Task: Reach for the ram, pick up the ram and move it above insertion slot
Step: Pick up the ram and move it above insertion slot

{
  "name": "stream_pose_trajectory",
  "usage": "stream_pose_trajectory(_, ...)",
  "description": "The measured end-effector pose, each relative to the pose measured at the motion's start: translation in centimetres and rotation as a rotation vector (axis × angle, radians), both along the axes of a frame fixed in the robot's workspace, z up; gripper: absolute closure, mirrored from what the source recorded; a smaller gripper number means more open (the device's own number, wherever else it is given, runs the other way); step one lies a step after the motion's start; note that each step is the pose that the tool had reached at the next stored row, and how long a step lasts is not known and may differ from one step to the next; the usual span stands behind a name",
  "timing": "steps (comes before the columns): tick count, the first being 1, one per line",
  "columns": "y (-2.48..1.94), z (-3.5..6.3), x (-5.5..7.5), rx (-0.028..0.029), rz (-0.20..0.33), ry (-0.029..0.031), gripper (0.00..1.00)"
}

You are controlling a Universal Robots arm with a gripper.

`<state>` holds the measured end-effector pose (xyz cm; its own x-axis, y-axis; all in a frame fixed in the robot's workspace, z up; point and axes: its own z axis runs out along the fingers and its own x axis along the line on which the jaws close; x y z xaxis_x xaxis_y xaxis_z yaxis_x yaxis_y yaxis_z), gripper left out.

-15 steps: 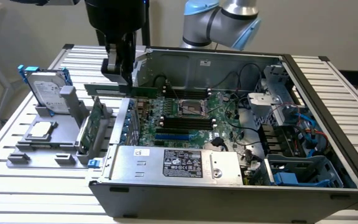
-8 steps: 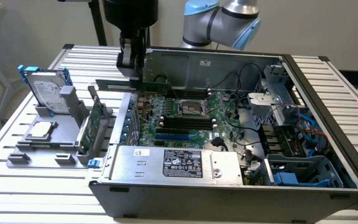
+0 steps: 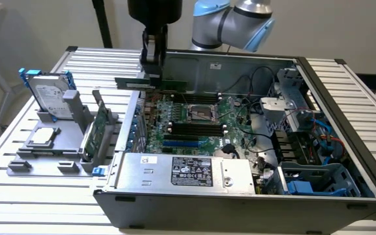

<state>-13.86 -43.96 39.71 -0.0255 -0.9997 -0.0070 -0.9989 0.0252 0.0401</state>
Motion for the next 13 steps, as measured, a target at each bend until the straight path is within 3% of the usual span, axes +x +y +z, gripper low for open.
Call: stream_pose_trajectory(13,1.83,-0.83,5.4,0.0000,0.000,0.0000,0.87)
